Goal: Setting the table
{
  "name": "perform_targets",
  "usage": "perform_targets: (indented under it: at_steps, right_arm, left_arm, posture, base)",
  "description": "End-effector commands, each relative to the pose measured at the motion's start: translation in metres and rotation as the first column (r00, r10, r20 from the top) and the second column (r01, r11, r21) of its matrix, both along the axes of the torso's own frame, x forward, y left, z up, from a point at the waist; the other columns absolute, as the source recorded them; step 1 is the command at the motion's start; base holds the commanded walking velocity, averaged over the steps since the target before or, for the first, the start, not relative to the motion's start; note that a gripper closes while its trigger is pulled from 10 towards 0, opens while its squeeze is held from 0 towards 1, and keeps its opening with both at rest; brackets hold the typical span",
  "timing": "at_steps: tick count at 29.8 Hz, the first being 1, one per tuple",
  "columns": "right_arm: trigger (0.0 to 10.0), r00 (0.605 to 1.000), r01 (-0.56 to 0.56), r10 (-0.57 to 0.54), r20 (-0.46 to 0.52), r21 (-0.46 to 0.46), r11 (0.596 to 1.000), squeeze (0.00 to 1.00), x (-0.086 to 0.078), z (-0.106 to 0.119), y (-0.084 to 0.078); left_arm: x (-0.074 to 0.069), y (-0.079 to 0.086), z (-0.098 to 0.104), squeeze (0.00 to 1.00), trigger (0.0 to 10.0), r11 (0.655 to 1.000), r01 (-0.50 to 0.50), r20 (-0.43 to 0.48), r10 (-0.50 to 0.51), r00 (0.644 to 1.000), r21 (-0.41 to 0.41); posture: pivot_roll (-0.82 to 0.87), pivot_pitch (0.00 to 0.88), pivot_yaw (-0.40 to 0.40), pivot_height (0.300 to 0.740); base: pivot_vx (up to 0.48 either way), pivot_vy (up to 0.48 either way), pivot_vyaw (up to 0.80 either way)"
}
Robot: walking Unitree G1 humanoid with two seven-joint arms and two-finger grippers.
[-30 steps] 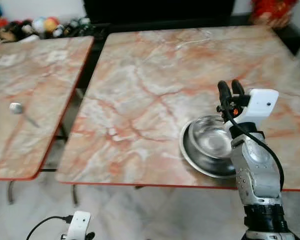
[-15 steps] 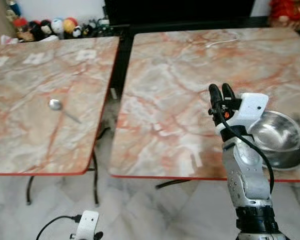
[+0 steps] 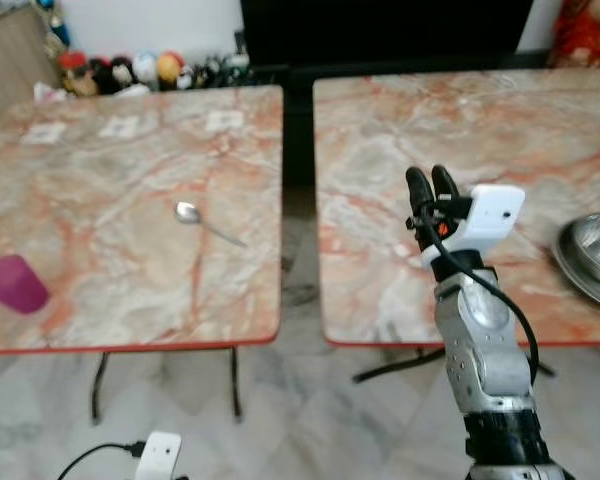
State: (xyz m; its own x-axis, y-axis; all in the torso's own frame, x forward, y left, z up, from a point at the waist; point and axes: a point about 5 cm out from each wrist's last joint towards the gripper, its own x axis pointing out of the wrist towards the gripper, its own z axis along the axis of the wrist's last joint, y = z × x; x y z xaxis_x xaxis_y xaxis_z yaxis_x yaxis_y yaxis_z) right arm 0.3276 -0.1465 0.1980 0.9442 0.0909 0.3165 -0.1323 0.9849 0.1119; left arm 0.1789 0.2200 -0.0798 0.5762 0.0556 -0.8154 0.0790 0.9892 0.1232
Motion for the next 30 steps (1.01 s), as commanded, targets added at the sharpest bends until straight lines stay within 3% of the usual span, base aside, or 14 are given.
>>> perform_targets:
  at_steps: [1, 14, 30]
  right_arm:
    - [10.0, 1.000, 0.007, -0.007, 0.008, 0.014, 1.000, 0.00, -0.0009, 0.0018, -0.0021]
    - [10.0, 1.000, 0.000, 0.000, -0.007, -0.003, 1.000, 0.00, 0.0000, 0.0002, 0.0014]
    - [10.0, 1.000, 0.008, -0.008, -0.019, -0.020, 1.000, 0.00, 0.0001, -0.0019, 0.0023]
  left_arm:
    - [-0.0056, 0.0033, -0.0021, 0.00, 10.0, 1.000, 0.002, -0.026, -0.002, 1.000, 0.007]
    - [-0.0011, -0.0051, -0.0021, 0.00, 10.0, 1.000, -0.005, -0.017, 0.005, 1.000, 0.001]
    - [0.0042, 0.0024, 0.0024, 0.00, 10.0, 1.000, -0.011, 0.011, 0.011, 1.000, -0.002]
  posture:
    - [-0.17, 0.051, 0.062, 0.740]
    - [-0.15, 0.092, 0.060, 0.740]
    - [-0.15, 0.109, 0.066, 0.740]
  base:
    - [0.000, 0.480, 0.00]
    - [0.000, 0.387, 0.00]
    - [0.000, 0.000, 0.00]
